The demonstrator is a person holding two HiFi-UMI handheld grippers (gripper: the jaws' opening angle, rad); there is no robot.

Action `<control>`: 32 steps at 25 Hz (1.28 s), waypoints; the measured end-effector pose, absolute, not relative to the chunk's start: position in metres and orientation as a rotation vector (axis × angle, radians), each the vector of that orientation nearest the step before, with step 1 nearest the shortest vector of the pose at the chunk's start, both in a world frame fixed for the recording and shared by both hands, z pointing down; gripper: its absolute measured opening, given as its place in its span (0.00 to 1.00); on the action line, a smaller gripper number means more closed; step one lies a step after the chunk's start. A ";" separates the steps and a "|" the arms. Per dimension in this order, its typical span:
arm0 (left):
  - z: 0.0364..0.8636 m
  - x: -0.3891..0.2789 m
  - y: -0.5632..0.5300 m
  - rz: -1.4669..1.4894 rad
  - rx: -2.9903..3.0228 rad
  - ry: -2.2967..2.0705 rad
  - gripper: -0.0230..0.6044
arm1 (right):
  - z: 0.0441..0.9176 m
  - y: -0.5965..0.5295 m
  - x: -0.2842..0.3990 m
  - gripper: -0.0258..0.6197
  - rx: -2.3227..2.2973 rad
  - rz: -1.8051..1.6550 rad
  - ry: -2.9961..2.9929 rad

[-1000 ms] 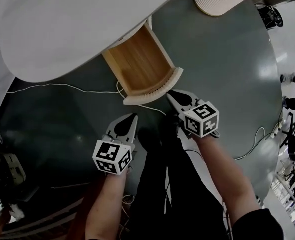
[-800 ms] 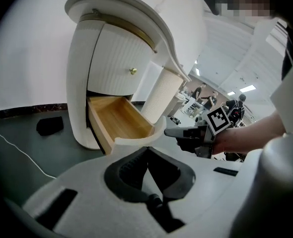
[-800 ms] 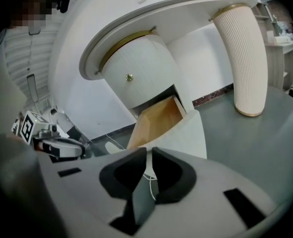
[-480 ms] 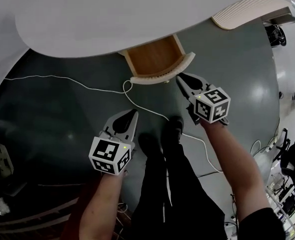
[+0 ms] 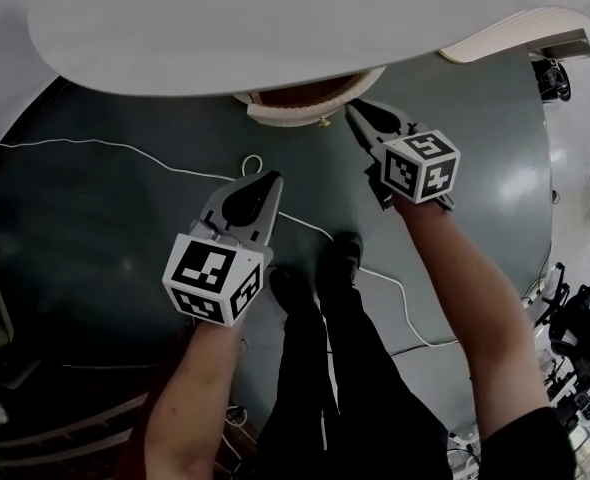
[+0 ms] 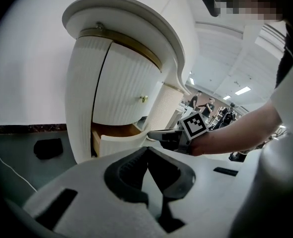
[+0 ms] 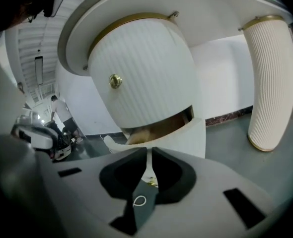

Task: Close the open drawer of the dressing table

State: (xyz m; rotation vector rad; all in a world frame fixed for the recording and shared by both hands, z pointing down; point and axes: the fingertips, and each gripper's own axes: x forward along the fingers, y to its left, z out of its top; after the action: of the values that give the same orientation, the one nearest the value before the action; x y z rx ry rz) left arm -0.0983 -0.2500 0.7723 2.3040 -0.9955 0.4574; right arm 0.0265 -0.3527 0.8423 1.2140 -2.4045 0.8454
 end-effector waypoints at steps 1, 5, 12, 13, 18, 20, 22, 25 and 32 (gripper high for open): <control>0.773 -0.098 -0.249 0.452 2.296 -0.997 0.05 | 0.843 -0.359 0.025 0.10 1.231 0.856 -2.408; 0.775 -0.099 -0.244 0.429 2.258 -1.018 0.05 | 0.846 -0.380 0.013 0.09 1.237 0.856 -2.414; 0.771 -0.103 -0.239 0.407 2.247 -1.032 0.05 | 0.861 -0.386 -0.022 0.09 1.125 0.730 -2.359; 0.771 -0.106 -0.238 0.409 2.246 -1.038 0.05 | 0.861 -0.390 -0.022 0.08 1.153 0.759 -2.361; 0.768 -0.120 -0.236 0.413 2.235 -1.068 0.05 | 0.860 -0.397 -0.022 0.06 1.203 0.781 -2.362; 0.770 -0.121 -0.232 0.401 2.224 -1.070 0.05 | 0.861 -0.398 -0.021 0.06 1.205 0.802 -2.365; 0.772 -0.120 -0.223 0.358 2.196 -1.057 0.05 | 0.862 -0.398 -0.019 0.06 1.214 0.845 -2.358; 0.778 -0.131 -0.193 0.345 2.136 -1.062 0.05 | 0.863 -0.384 -0.022 0.06 1.211 0.891 -2.331; 0.729 -0.144 -0.136 0.403 2.077 -1.082 0.05 | 0.812 -0.245 -0.040 0.05 1.107 1.156 -2.349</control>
State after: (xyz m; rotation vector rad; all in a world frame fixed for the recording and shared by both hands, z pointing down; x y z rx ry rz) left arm -0.1444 -0.1360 0.7291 2.0770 -1.0821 0.4025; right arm -0.0399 -0.2455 0.8116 1.1069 -2.3489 1.1557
